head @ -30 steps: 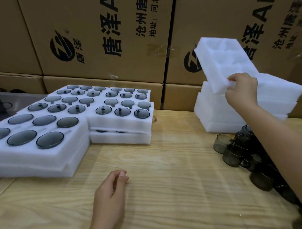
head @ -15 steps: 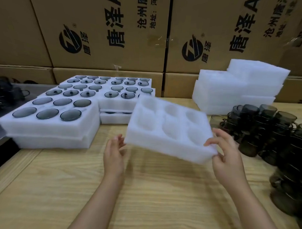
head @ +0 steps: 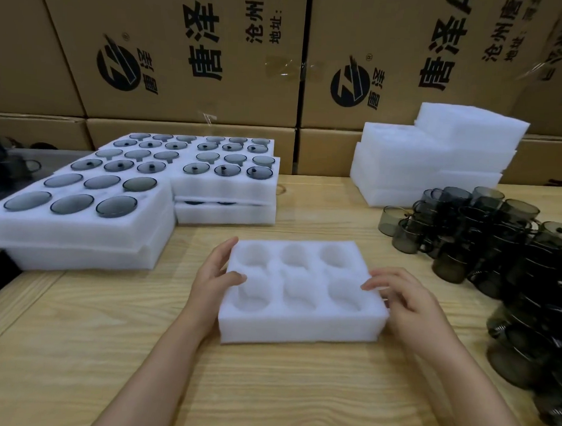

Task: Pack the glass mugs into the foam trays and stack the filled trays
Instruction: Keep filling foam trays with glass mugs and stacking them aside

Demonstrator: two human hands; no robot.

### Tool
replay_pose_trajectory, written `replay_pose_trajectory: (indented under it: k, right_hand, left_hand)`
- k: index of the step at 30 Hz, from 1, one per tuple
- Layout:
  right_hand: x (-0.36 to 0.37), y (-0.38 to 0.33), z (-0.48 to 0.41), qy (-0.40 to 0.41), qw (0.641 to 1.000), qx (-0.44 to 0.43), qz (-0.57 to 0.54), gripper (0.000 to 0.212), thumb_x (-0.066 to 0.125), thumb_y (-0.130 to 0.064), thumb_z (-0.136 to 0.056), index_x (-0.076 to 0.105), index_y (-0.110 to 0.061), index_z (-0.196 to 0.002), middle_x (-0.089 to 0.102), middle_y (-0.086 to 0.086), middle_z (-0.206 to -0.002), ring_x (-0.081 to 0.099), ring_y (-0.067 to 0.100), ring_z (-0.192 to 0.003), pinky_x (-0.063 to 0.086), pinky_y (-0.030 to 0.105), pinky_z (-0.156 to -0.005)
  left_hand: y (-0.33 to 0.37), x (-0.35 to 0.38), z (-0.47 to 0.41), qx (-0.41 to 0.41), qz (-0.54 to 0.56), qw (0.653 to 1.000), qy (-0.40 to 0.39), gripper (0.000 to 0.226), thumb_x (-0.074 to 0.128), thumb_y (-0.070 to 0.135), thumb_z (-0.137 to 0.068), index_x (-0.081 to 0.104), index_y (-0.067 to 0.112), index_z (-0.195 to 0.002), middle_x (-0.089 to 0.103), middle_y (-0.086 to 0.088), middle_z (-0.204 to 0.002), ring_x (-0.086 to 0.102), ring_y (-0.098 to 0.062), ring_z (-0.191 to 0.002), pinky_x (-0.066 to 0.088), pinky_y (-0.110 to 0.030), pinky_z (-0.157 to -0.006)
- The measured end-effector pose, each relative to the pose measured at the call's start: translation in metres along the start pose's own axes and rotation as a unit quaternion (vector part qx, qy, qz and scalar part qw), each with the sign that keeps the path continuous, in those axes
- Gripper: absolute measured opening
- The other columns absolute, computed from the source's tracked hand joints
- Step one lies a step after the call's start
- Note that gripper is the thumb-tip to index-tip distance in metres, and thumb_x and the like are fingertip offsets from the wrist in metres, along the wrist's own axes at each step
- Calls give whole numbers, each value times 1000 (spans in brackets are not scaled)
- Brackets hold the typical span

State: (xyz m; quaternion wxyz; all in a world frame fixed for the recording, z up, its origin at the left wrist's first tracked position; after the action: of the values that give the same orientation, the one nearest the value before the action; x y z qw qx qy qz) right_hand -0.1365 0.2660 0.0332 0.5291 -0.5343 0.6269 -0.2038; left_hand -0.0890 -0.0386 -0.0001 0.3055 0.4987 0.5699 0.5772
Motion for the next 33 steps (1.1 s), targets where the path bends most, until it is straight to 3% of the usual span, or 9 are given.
replay_pose_trajectory:
  k: [3, 5, 7, 11, 17, 25, 29, 31, 33]
  right_hand:
    - [-7, 14, -12, 87, 990, 78, -75, 50, 39, 10, -90, 65, -33, -89, 67, -9, -95, 64, 12, -86, 49, 19, -71]
    - [-19, 18, -29, 147, 985, 86, 16, 37, 45, 2, -90, 62, -28, -104, 63, -3, -111, 58, 11, -96, 45, 19, -77]
    - [-33, 22, -52, 165, 969, 100, 154, 39, 48, 0, -87, 55, -13, -124, 53, 8, -129, 49, 23, -115, 39, 30, -94]
    - [-45, 43, -87, 82, 910, 212, 346, 49, 47, -13, -91, 36, -2, -138, 30, 17, -146, 22, 37, -133, 24, 43, -108]
    - [-46, 42, -104, 25, 856, 198, 477, 38, 47, -14, -92, 46, -1, -127, 39, 16, -137, 28, 34, -127, 32, 41, -104]
    - [-25, 26, -88, 112, 920, 161, 339, 26, 59, -24, -89, 67, -7, -107, 38, 11, -141, 27, 31, -130, 37, 43, -100]
    - [-10, 24, -66, 148, 946, 144, 249, 12, 68, -23, -83, 64, -12, -84, 42, 14, -138, 33, 30, -130, 31, 33, -98]
    - [-1, 27, -55, 141, 962, 141, 187, 13, 69, -23, -82, 59, -15, -78, 52, 11, -125, 43, 26, -119, 36, 31, -88]
    - [3, 29, -45, 148, 972, 135, 120, 15, 70, -21, -80, 56, -18, -75, 56, -2, -97, 51, 22, -97, 36, 27, -68]
  left_hand:
    - [1, 0, -1, 10, -1, 1000, 6, 67, 59, 3, -54, 60, 26, -117, 64, 1, -121, 66, -4, -97, 52, -16, -68]
    - [2, 0, -1, 17, -9, 1000, 8, 67, 58, 2, -54, 60, 25, -117, 63, 2, -122, 65, -2, -99, 51, -15, -69]
    - [3, 0, 0, 18, -14, 1000, 7, 67, 58, 2, -54, 59, 25, -117, 63, 2, -122, 64, -2, -99, 51, -14, -70]
    - [3, 0, 1, 16, -14, 1000, -1, 70, 62, 4, -52, 60, 24, -118, 64, 1, -122, 65, -4, -100, 52, -16, -69]
    - [4, 0, 2, 13, -6, 1000, -1, 80, 68, 22, -40, 60, 22, -119, 65, 2, -119, 66, -7, -99, 52, -18, -69]
    - [5, 0, 2, 12, -11, 1000, -1, 79, 68, 22, -40, 61, 21, -118, 65, -1, -120, 66, -9, -99, 53, -20, -71]
    - [5, 0, 3, 7, -11, 1000, -3, 77, 67, 22, -40, 62, 22, -116, 63, -4, -122, 65, -12, -102, 52, -21, -73]
    - [5, 0, 3, 7, -7, 1000, -6, 76, 67, 21, -39, 62, 21, -116, 63, -5, -121, 66, -11, -99, 52, -20, -70]
    - [5, 0, 3, 6, 1, 1000, -10, 77, 66, 19, -39, 63, 22, -115, 64, -4, -120, 67, -10, -97, 53, -21, -67]
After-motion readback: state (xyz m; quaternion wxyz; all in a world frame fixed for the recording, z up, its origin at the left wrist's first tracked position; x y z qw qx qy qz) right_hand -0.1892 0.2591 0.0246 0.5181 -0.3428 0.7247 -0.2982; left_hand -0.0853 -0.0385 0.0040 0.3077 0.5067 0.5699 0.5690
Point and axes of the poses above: each hand's wrist, its own z-axis away from the middle knuckle, its own x-axis out of the palm, y = z × x, the point moved 6 cm from there along -z, towards the middle knuckle
